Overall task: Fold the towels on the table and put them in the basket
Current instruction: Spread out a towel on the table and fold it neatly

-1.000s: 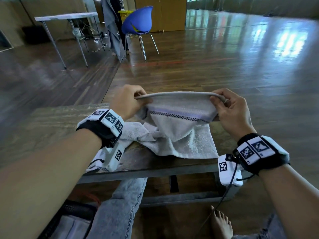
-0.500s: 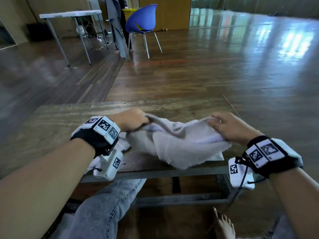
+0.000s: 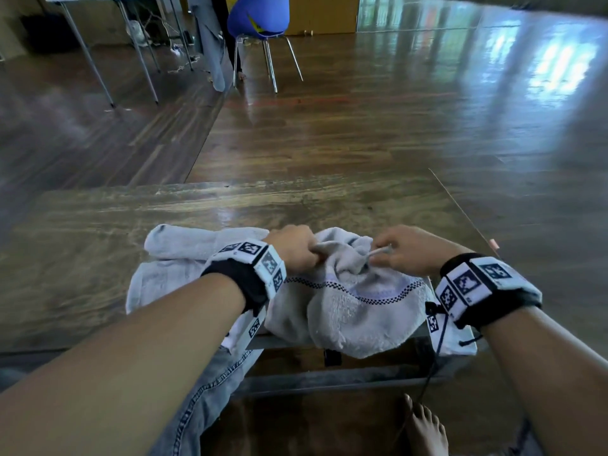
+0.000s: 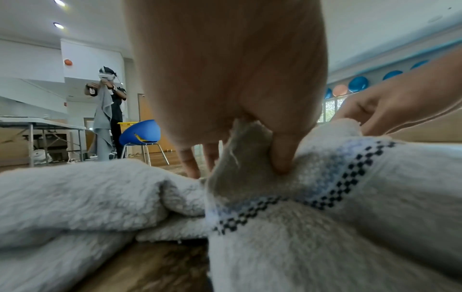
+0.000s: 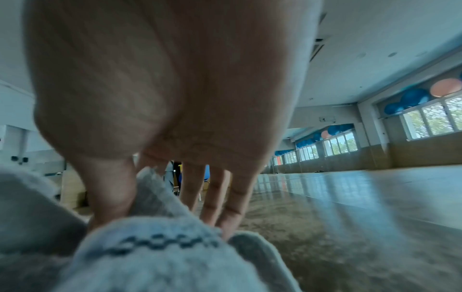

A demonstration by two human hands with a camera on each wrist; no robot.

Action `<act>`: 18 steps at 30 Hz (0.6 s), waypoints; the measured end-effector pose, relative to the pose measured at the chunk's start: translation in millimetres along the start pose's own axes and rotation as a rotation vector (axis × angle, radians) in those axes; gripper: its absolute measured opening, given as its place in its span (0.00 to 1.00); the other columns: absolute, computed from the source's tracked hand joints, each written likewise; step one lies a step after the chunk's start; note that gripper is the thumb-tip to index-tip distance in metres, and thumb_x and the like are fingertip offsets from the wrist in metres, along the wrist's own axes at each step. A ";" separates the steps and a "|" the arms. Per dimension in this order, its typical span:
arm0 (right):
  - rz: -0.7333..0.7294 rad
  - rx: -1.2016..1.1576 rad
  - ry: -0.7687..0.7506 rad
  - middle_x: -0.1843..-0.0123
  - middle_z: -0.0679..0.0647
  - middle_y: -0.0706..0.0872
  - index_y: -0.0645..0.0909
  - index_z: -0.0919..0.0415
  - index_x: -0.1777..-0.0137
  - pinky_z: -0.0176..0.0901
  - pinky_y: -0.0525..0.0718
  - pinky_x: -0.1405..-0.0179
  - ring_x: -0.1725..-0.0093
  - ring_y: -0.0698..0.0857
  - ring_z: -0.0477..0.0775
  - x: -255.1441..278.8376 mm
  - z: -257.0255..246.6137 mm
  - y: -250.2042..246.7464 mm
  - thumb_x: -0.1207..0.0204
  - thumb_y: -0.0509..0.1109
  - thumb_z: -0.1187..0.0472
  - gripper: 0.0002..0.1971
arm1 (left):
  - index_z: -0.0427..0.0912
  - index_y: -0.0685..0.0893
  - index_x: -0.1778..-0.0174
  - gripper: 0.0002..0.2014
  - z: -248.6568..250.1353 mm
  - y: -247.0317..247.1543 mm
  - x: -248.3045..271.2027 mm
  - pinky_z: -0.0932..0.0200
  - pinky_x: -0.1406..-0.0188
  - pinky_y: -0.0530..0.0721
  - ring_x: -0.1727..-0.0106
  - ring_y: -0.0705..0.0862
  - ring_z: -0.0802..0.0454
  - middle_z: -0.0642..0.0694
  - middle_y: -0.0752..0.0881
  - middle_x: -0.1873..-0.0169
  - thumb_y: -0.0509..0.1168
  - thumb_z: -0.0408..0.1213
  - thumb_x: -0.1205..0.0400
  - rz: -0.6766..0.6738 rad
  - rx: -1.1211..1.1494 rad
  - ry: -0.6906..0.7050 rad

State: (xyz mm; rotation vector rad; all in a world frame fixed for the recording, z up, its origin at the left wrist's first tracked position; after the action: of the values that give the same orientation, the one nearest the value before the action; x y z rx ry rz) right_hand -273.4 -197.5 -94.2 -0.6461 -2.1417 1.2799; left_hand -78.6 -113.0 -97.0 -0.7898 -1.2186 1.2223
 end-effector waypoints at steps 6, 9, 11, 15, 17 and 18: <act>0.241 -0.148 0.093 0.78 0.48 0.82 0.85 0.59 0.73 0.34 0.72 0.82 0.80 0.77 0.45 -23.4 -9.9 -29.0 0.21 0.71 0.57 0.18 | 0.42 0.63 0.83 0.19 9.4 -53.4 -14.2 0.52 0.75 0.61 0.78 0.60 0.48 0.42 0.67 0.82 0.62 0.40 0.28 0.078 0.158 0.102; 0.712 -0.209 0.050 0.77 0.48 0.74 0.73 0.60 0.78 0.40 0.70 0.72 0.74 0.74 0.43 -40.5 -22.1 -68.1 0.22 0.69 0.58 0.22 | 0.33 0.80 0.76 0.19 -5.0 -105.0 -26.3 0.50 0.72 0.72 0.73 0.73 0.44 0.35 0.82 0.73 0.65 0.44 0.24 0.314 0.095 0.111; 0.912 -0.235 -0.010 0.63 0.54 0.83 0.82 0.58 0.70 0.41 0.74 0.59 0.61 0.82 0.51 -57.1 -31.9 -95.0 0.20 0.69 0.57 0.16 | 0.32 0.88 0.64 0.22 -19.2 -138.1 -34.1 0.47 0.63 0.84 0.64 0.84 0.38 0.36 0.88 0.64 0.62 0.51 0.26 0.500 0.059 0.122; 0.977 -0.317 -0.132 0.23 0.56 0.81 0.89 0.63 0.40 0.53 0.79 0.28 0.29 0.82 0.58 -102.4 -30.5 -127.4 0.18 0.71 0.56 0.13 | 0.41 0.92 0.47 0.22 -59.0 -173.8 -51.1 0.44 0.42 0.80 0.43 0.84 0.35 0.41 0.87 0.42 0.56 0.48 0.21 0.742 -0.026 0.097; 0.928 -0.325 -0.067 0.19 0.58 0.76 0.89 0.58 0.37 0.53 0.76 0.24 0.24 0.78 0.60 -120.4 -18.3 -120.8 0.18 0.71 0.55 0.13 | 0.44 0.90 0.41 0.17 -88.6 -172.4 -58.8 0.40 0.36 0.77 0.33 0.79 0.34 0.42 0.81 0.33 0.59 0.45 0.16 0.740 -0.048 -0.038; 0.915 -0.312 -0.008 0.22 0.59 0.79 0.90 0.55 0.39 0.52 0.78 0.28 0.25 0.79 0.62 -127.2 -10.7 -113.7 0.18 0.72 0.54 0.12 | 0.41 0.90 0.42 0.14 -102.2 -167.1 -60.3 0.41 0.40 0.79 0.36 0.79 0.33 0.38 0.82 0.36 0.61 0.39 0.16 0.733 -0.047 -0.076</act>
State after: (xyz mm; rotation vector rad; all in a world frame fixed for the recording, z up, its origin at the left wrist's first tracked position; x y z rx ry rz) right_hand -187.0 -322.2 -15.6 -1.9014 -2.1193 1.3407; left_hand 68.2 -192.9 21.7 -1.2990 -1.0454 1.8249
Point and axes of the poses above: each hand's wrist, its own x-axis away from the middle knuckle, its own y-axis out of the palm, z = x × y, the point moved 3 cm from there along -x, towards the middle knuckle
